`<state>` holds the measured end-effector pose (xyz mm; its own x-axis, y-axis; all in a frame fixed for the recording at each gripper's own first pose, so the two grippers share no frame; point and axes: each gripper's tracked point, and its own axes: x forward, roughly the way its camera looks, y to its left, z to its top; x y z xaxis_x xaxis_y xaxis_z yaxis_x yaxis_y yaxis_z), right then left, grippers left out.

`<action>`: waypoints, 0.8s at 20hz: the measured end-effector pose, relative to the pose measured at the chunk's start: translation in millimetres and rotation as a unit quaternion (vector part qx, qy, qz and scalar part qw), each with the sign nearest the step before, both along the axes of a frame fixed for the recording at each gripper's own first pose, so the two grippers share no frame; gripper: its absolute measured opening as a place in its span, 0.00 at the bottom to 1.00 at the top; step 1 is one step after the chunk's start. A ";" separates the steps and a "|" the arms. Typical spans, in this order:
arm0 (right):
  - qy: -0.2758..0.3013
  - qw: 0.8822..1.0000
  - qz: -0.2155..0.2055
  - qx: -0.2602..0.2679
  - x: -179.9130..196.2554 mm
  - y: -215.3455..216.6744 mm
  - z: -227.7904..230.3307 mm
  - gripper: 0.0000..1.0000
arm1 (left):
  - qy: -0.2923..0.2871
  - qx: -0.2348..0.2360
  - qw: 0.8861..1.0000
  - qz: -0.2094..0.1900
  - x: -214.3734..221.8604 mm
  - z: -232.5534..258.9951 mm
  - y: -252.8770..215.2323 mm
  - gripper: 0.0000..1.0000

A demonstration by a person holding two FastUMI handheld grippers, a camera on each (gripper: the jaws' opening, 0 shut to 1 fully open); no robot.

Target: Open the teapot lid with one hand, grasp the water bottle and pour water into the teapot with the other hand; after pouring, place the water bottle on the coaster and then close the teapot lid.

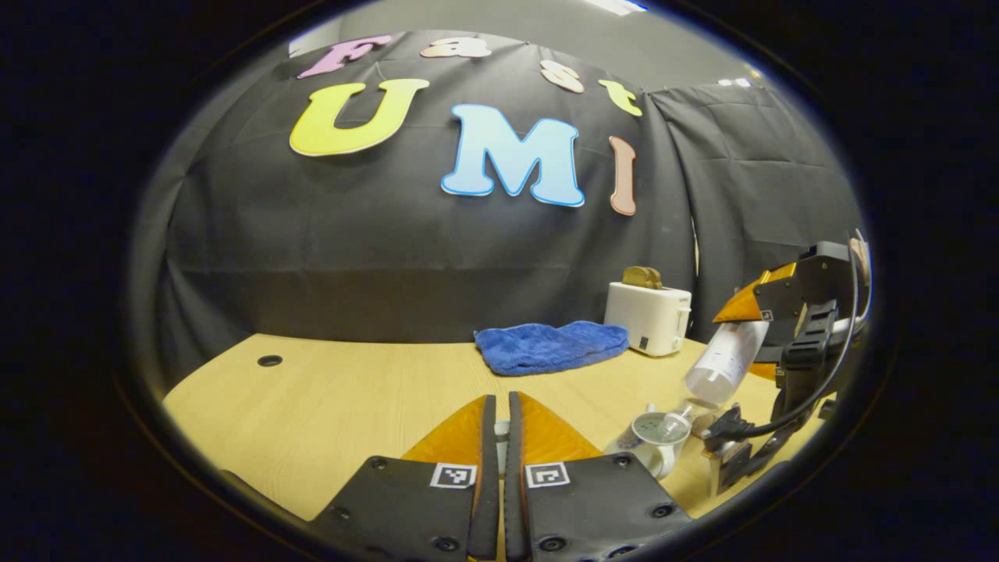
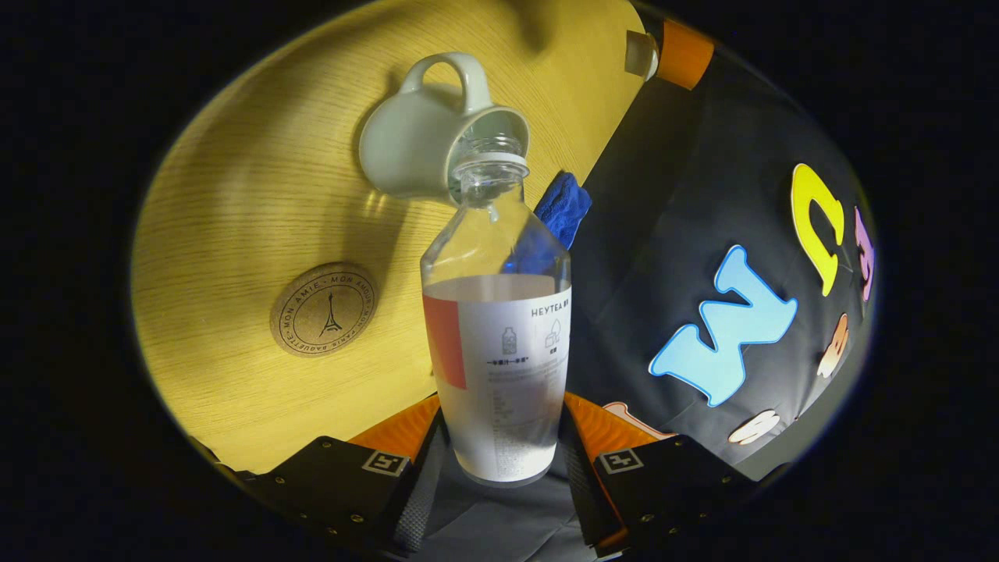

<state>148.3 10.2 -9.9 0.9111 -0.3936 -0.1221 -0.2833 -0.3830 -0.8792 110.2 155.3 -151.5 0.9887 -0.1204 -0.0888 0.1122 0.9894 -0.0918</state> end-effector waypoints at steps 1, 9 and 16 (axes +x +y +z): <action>0.001 1.000 0.002 -0.002 -0.9 1.1 0.1 0.73 | -0.001 0.000 1.000 0.000 -0.7 1.2 0.5 0.09; 0.010 0.999 0.014 -0.027 2.8 4.5 5.2 0.73 | -0.002 -0.003 1.000 -0.001 0.5 0.4 1.5 0.09; 0.018 0.999 0.021 -0.047 6.6 5.3 11.9 0.74 | -0.003 -0.007 1.000 0.000 1.8 0.3 2.2 0.10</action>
<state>154.9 15.4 1.9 0.9225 -0.3670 -0.1199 -0.2967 -0.4752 -0.8284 112.0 157.4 -151.2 0.9893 -0.1210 -0.0818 0.1121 0.9880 -0.1060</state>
